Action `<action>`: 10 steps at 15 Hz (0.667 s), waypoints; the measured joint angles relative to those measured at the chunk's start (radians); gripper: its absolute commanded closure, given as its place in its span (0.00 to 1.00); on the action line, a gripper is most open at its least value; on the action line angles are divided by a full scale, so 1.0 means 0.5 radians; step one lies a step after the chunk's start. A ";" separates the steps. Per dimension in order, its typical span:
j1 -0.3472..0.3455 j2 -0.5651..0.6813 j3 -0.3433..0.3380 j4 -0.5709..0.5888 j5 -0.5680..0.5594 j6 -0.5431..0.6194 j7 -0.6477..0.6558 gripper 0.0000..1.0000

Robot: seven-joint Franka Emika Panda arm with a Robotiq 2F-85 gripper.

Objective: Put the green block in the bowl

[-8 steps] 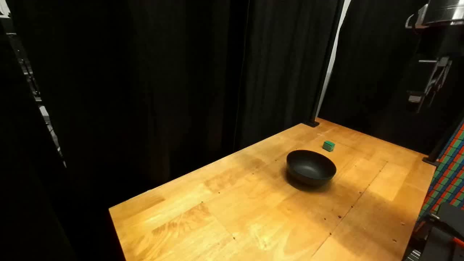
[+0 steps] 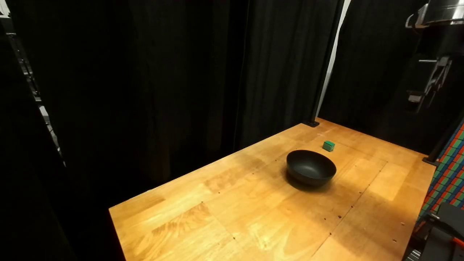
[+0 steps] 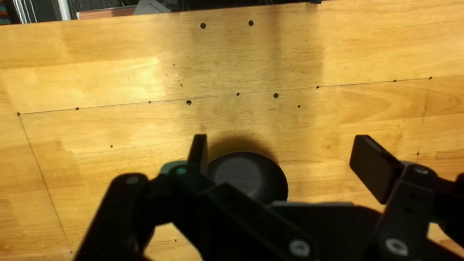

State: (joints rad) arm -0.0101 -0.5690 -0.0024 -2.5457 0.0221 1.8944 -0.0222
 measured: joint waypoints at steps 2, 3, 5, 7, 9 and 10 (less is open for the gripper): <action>0.000 0.038 0.005 0.004 0.000 0.056 0.075 0.00; -0.004 0.090 0.012 0.018 0.001 0.134 0.160 0.00; -0.014 0.273 0.029 0.095 0.006 0.323 0.363 0.00; -0.032 0.521 0.043 0.227 0.008 0.496 0.573 0.00; -0.053 0.782 0.044 0.390 0.009 0.645 0.770 0.00; -0.066 0.915 0.042 0.476 0.008 0.717 0.866 0.00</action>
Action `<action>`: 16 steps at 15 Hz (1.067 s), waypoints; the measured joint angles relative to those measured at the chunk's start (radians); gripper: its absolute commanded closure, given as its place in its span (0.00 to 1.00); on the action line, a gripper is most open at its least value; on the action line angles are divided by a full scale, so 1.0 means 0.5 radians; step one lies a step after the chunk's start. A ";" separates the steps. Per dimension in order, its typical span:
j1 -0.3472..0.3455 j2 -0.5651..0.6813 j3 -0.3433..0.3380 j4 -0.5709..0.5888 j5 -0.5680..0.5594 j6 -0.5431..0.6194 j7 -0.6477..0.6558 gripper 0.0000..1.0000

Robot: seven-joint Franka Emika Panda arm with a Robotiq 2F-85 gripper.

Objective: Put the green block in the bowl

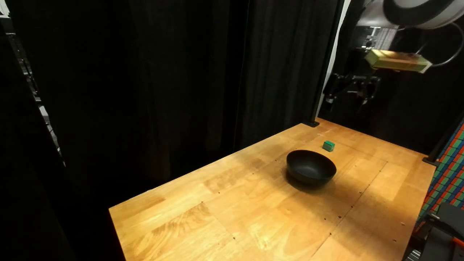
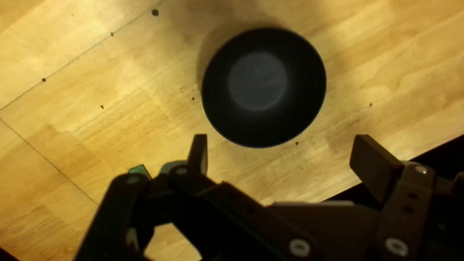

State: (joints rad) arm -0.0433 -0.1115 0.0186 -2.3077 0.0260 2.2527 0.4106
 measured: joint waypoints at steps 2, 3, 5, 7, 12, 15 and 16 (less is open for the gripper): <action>-0.027 0.259 -0.022 0.185 -0.046 0.054 0.133 0.00; -0.035 0.388 -0.047 0.290 -0.079 0.021 0.140 0.00; -0.049 0.629 -0.117 0.504 -0.094 -0.102 0.089 0.00; -0.083 0.844 -0.187 0.722 -0.093 -0.256 -0.052 0.00; -0.271 1.301 -0.279 1.247 -0.083 -0.621 -0.525 0.00; -0.366 1.556 -0.273 1.534 -0.069 -0.796 -0.766 0.00; -0.383 1.642 -0.267 1.628 -0.065 -0.849 -0.823 0.00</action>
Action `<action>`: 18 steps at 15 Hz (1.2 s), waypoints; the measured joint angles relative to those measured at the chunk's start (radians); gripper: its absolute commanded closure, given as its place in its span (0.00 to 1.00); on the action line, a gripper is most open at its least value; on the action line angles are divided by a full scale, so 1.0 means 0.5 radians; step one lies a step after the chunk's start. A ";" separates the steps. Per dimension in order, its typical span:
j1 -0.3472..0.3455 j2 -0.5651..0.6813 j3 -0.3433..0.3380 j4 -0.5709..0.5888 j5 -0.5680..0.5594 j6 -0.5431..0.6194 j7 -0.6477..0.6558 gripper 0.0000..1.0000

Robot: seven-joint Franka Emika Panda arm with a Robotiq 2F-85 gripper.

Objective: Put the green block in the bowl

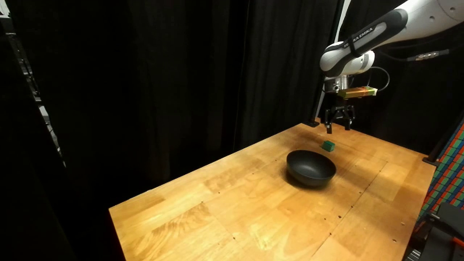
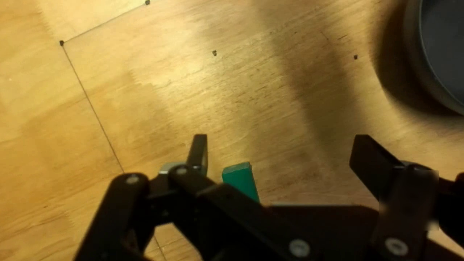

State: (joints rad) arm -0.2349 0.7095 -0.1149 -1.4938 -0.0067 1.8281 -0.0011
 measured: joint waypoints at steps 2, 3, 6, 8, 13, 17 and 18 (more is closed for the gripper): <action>-0.019 0.165 0.018 0.180 0.005 -0.095 -0.096 0.00; -0.023 0.243 0.025 0.268 0.005 -0.138 -0.132 0.00; -0.035 0.453 0.034 0.527 0.005 -0.273 -0.208 0.00; -0.050 0.580 0.034 0.697 0.005 -0.360 -0.237 0.00; -0.101 0.822 0.034 1.049 0.004 -0.539 -0.275 0.19; -0.119 0.976 0.035 1.279 0.004 -0.641 -0.279 0.51; -0.124 1.008 0.035 1.323 0.004 -0.655 -0.281 0.58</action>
State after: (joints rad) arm -0.2968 1.2136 -0.0974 -0.8321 -0.0046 1.5004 -0.1418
